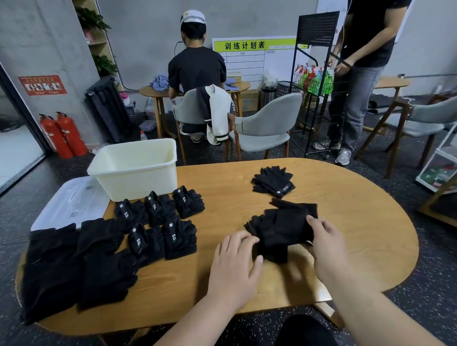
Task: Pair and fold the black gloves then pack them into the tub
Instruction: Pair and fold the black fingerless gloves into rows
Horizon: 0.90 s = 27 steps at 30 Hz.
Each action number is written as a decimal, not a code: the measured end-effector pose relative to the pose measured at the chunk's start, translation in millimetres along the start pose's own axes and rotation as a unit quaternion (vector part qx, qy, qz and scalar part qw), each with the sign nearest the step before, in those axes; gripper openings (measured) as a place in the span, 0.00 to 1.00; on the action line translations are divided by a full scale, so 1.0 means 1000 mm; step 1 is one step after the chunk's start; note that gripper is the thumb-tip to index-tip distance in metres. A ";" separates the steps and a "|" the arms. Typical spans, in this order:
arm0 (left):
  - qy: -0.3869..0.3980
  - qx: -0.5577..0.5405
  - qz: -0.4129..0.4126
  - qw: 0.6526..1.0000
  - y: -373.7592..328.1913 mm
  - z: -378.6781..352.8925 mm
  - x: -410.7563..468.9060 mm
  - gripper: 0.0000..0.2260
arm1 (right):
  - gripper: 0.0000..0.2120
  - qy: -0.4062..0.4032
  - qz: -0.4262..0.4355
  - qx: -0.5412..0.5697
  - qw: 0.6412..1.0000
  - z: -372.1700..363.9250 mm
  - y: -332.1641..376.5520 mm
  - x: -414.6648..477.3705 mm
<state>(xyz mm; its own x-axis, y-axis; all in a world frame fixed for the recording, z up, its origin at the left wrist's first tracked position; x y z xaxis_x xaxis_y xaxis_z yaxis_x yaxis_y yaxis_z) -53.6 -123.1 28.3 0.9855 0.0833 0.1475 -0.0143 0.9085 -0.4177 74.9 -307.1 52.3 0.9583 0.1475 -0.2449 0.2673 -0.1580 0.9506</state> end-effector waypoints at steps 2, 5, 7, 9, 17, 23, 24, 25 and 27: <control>0.086 0.040 -0.005 0.995 -0.003 -0.010 0.005 0.24 | 0.07 -0.023 -0.077 0.010 0.997 0.016 -0.006 0.005; 0.182 0.074 -0.007 0.981 -0.002 -0.023 0.011 0.30 | 0.04 -0.032 -0.133 0.077 0.988 0.029 -0.018 0.008; 0.212 0.089 -0.001 0.973 0.002 -0.028 0.012 0.31 | 0.03 -0.037 -0.134 0.085 0.987 0.032 -0.022 0.009; 0.216 0.099 0.000 0.971 0.007 -0.030 0.010 0.30 | 0.04 -0.038 -0.129 0.095 0.986 0.035 -0.024 0.010; 0.226 0.100 -0.005 0.969 0.026 -0.029 -0.005 0.30 | 0.09 0.064 0.074 -0.130 0.987 0.012 0.020 0.011; 0.216 0.102 -0.001 0.971 0.031 -0.033 -0.009 0.29 | 0.15 0.113 0.249 -0.455 0.848 -0.022 0.035 -0.004; 0.213 0.103 -0.001 0.971 0.030 -0.033 -0.009 0.30 | 0.15 0.131 0.262 -0.507 0.810 -0.026 0.026 -0.008; 0.212 0.102 0.002 0.972 0.030 -0.033 -0.009 0.31 | 0.16 0.155 0.270 -0.560 0.768 -0.028 0.012 -0.009; 0.215 0.095 0.007 0.972 0.030 -0.032 -0.010 0.32 | 0.18 0.208 0.261 -0.662 0.671 -0.025 -0.027 -0.006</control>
<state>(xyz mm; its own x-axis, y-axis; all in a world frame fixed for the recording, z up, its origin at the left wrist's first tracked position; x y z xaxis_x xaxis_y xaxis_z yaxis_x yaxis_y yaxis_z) -58.3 -110.1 -14.6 0.9639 -0.0452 -0.2624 -0.0192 0.9711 -0.2380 59.8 -279.3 32.9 0.7012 0.7130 0.0010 -0.6825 0.6707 0.2905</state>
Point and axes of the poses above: each hand's wrist, its own x-axis towards the middle knuckle, its own z-axis out of the back of the hand, y = z × x, the point moved 2 cm from there along x, towards the middle knuckle, and after that the axes turned 13 degrees about y, right-handed, at the moved point
